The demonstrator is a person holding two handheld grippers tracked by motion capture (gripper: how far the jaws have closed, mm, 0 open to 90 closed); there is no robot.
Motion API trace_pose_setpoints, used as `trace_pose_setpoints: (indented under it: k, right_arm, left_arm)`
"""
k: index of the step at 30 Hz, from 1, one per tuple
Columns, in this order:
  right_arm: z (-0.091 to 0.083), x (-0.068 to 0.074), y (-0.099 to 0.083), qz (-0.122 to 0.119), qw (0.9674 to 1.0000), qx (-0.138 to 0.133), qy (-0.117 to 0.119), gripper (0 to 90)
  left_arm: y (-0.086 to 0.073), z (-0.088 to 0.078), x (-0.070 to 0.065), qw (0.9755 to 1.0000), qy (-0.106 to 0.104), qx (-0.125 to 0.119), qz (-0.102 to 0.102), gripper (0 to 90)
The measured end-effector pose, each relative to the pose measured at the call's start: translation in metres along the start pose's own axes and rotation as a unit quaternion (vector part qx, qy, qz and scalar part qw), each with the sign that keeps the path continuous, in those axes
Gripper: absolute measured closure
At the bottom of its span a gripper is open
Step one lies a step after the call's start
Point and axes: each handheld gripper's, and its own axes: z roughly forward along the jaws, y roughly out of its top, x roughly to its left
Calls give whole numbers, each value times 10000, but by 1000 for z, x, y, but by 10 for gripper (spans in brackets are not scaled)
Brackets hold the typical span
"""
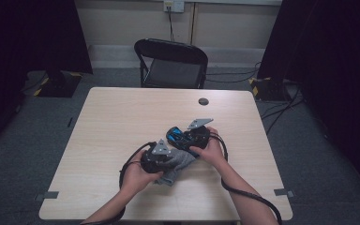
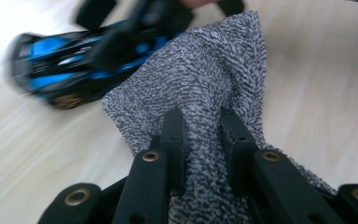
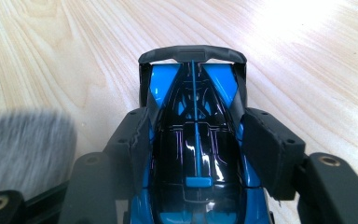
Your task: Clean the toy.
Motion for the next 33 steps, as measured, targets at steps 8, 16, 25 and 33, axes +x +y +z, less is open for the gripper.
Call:
trace_pose_setpoints:
  k: [8,16,25,33]
  right_arm:
    - [0,0,1,-29,10000,44,20,427]
    - [0,-1,1,-24,10000,38,37,428]
    - [-1,-1,-1,-29,10000,-9,55,428]
    - [-1,-1,0,-40,10000,1,58,428]
  left_arm:
    - [9,28,-13,9990,-379,154,156,741]
    - [10,47,3,9989,-363,280,-96,740]
    - [5,40,17,9992,-69,313,-224,741]
    - [3,33,28,9985,225,436,-247,741]
